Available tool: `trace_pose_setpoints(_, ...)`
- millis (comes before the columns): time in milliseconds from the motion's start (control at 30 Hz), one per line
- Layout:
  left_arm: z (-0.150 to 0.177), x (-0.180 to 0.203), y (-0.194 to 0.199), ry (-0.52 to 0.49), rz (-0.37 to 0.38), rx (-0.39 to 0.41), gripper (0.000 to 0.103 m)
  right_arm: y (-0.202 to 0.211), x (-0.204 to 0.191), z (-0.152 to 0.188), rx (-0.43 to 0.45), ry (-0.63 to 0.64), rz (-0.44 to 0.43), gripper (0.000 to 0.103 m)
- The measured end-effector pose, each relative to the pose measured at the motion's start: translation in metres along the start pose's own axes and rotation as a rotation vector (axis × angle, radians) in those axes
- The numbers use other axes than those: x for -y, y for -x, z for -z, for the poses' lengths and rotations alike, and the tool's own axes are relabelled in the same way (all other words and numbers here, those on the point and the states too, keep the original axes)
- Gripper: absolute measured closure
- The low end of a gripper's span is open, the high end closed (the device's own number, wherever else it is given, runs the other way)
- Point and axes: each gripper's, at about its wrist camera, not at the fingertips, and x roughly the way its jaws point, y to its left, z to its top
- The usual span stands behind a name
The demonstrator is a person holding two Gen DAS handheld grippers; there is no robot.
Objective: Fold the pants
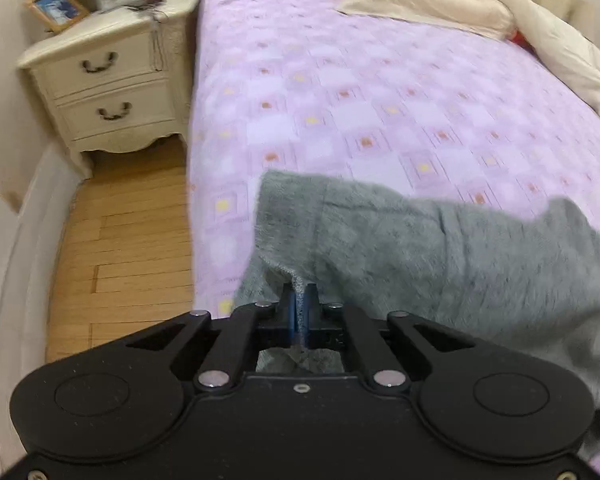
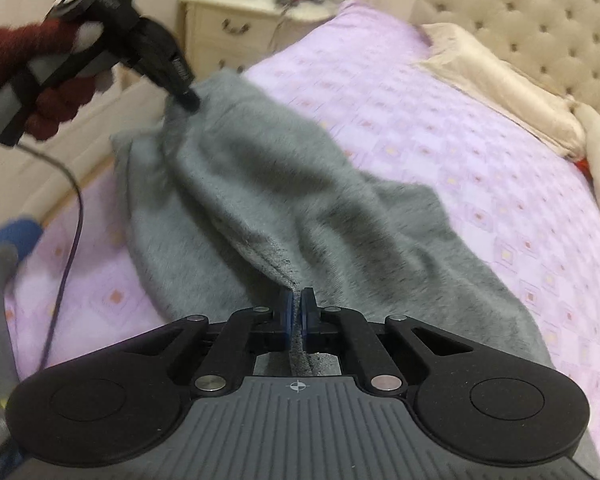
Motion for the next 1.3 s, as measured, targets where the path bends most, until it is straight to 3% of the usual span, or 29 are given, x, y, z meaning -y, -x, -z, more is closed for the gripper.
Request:
trace_pose_setpoints(133,-0.015,-0.003,0.029,0.015,0.01,0.046,0.099,0.027,0.006,-0.002,0.03,-0.053,-0.041,0.099)
trace_pose_setpoints(267,-0.019,-0.016,0.075,0.017,0.045,0.073,0.099,0.033,-0.002,0.002,-0.006,-0.017,-0.107,0.099)
trace_pose_setpoints(367,-0.006,-0.023,0.082,0.001,0.048,0.035,0.098,0.016,-0.018,0.009,-0.11,0.037,-0.14,0.097)
trace_pose_setpoints(467,0.016,-0.023,0.056,-0.05,0.008,-0.063,0.097,-0.002,-0.029,0.016,-0.209,0.044,-0.164,0.095)
trace_pose_setpoints(533,0.03,-0.021,0.033,-0.085,-0.044,-0.146,0.092,0.007,-0.025,0.015,-0.188,0.019,-0.179,0.091)
trace_pose_setpoints(600,0.036,-0.023,0.029,-0.084,-0.087,-0.169,0.09,0.022,-0.01,0.01,-0.151,-0.045,-0.212,0.081)
trace_pose_setpoints(767,0.022,-0.014,0.071,-0.082,-0.118,-0.041,0.087,0.038,0.049,-0.007,-0.022,-0.27,-0.231,0.077)
trace_pose_setpoints(900,0.005,0.021,0.074,-0.137,-0.047,0.045,0.085,0.024,0.082,-0.017,0.041,-0.369,-0.125,0.076)
trace_pose_setpoints(1067,0.003,0.052,0.035,-0.134,0.037,-0.005,0.084,0.0,0.106,-0.024,0.048,-0.431,-0.084,0.076)
trace_pose_setpoints(1200,0.04,0.065,0.004,-0.249,0.045,-0.144,0.084,-0.017,0.119,-0.029,0.057,-0.437,-0.096,0.075)
trace_pose_setpoints(1300,0.062,0.065,0.015,-0.324,0.028,-0.08,0.084,-0.028,0.128,-0.034,0.064,-0.43,-0.091,0.07)
